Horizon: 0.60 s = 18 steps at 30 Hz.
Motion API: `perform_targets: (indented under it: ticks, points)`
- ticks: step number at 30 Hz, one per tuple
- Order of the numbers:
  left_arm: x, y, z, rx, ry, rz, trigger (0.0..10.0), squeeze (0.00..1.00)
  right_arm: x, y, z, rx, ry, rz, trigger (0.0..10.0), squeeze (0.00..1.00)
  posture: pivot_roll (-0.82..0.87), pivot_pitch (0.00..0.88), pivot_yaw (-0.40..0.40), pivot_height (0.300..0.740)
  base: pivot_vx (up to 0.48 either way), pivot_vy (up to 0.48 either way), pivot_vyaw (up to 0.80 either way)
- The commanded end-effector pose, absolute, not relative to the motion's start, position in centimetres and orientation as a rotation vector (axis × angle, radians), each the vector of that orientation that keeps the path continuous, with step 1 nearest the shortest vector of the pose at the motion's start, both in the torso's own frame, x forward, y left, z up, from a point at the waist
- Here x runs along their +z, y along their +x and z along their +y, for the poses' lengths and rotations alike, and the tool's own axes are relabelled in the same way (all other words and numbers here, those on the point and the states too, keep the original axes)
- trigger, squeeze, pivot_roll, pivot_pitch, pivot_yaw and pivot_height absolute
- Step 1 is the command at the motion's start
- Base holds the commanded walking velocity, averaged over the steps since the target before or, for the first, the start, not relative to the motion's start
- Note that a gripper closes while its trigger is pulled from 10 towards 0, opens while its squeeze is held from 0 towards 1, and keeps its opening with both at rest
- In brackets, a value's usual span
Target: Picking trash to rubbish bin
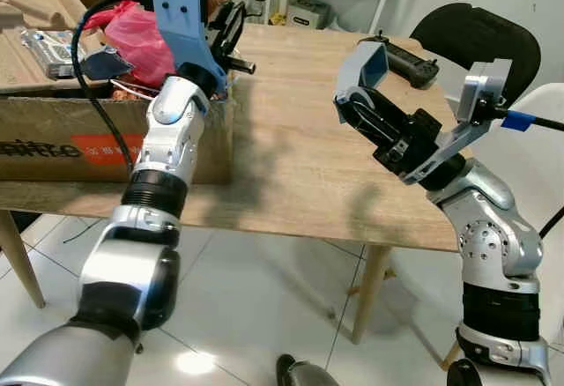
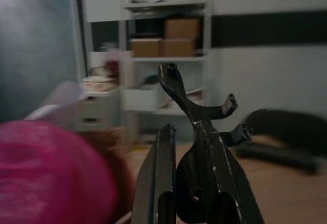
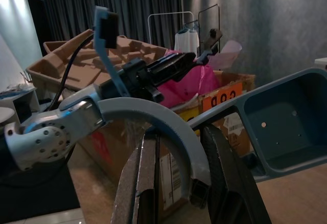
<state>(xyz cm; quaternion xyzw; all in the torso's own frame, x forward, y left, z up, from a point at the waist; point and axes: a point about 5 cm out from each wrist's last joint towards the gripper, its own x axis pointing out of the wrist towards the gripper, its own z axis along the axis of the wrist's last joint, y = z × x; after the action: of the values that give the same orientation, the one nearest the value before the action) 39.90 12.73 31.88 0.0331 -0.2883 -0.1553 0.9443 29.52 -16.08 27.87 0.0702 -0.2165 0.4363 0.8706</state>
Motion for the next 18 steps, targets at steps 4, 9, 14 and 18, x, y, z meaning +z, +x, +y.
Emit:
perform_targets:
  ticks: [4, 9, 14, 18]
  points:
    - [32.0, 40.8, 17.0, -0.086, 0.205, -0.528, 10.0, 0.0, 28.3, 29.1, -15.4, 0.925, 0.146, -0.466, 10.0, 0.0, -0.05, 0.189, -0.014, 0.74, 0.0, 0.0, 0.0]
    - [33.5, 40.5, 18.2, -0.073, 0.171, -0.575, 10.0, 0.0, 29.0, 28.9, -15.9, 0.899, 0.172, -0.504, 10.0, 0.0, -0.06, 0.186, -0.009, 0.74, 0.0, 0.0, 0.0]
    - [34.9, 39.7, 18.0, -0.169, 0.043, -0.674, 10.0, 0.0, 29.2, 28.8, -16.9, 0.87, 0.176, -0.515, 10.0, 0.0, -0.05, 0.184, -0.012, 0.74, 0.0, 0.0, 0.0]
    - [35.2, 39.3, 18.5, -0.155, 0.071, -0.694, 10.0, 0.0, 29.6, 29.7, -17.8, 0.78, 0.199, -0.524, 10.0, 0.0, -0.04, 0.185, -0.016, 0.74, 0.0, 0.0, 0.0]
